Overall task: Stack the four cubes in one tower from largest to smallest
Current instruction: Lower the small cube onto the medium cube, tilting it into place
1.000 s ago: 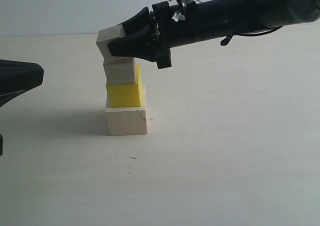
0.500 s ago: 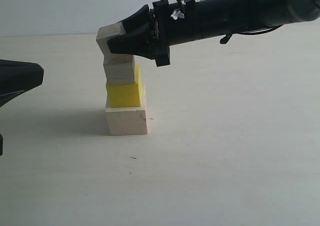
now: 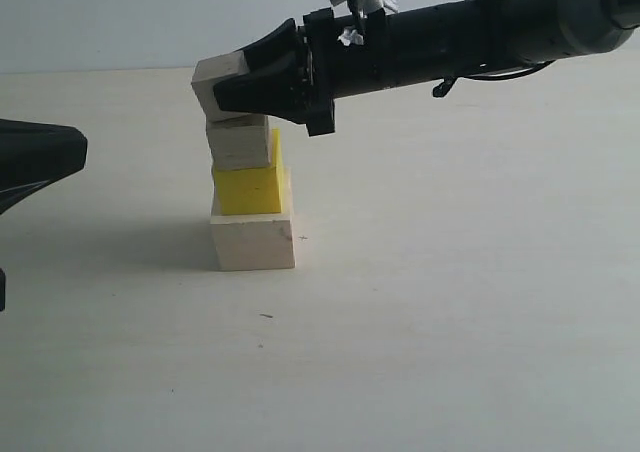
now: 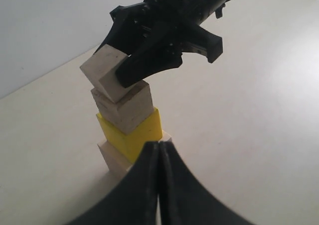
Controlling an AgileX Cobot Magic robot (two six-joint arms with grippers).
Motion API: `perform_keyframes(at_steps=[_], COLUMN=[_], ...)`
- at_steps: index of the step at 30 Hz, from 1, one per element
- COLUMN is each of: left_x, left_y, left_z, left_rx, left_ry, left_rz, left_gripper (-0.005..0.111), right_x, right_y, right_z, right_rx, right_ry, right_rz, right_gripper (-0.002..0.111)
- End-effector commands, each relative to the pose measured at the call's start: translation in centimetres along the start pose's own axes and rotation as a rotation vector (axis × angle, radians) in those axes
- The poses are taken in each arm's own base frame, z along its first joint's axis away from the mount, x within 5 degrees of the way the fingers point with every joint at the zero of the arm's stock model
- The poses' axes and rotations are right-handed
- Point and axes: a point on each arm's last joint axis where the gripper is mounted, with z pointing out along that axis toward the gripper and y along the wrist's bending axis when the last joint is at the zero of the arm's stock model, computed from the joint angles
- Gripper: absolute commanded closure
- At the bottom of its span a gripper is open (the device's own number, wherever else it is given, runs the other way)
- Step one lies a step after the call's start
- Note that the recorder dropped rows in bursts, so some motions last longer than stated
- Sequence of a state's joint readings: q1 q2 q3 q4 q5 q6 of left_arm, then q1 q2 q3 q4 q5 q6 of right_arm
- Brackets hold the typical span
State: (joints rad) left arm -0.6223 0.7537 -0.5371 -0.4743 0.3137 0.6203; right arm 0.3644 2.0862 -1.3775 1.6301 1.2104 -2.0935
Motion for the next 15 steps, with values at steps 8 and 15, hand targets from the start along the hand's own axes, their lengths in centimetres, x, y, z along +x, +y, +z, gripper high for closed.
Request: perform_keyframes(at_steps=[8, 15], left_x=[-0.11, -0.11], left_y=[-0.04, -0.04], left_z=[-0.15, -0.15], left_rx=[-0.003, -0.003], left_ry=[-0.015, -0.015], left_rz=[-0.004, -0.004], left_gripper=[0.107, 0.107], right_x=[0.32, 0.67], right_y=[-0.10, -0.03], right_z=[0.14, 0.13], right_rx=[0.001, -0.008], right_ry=[0.027, 0.065], right_rz=[-0.022, -0.037], right_gripper=[0.108, 0.102])
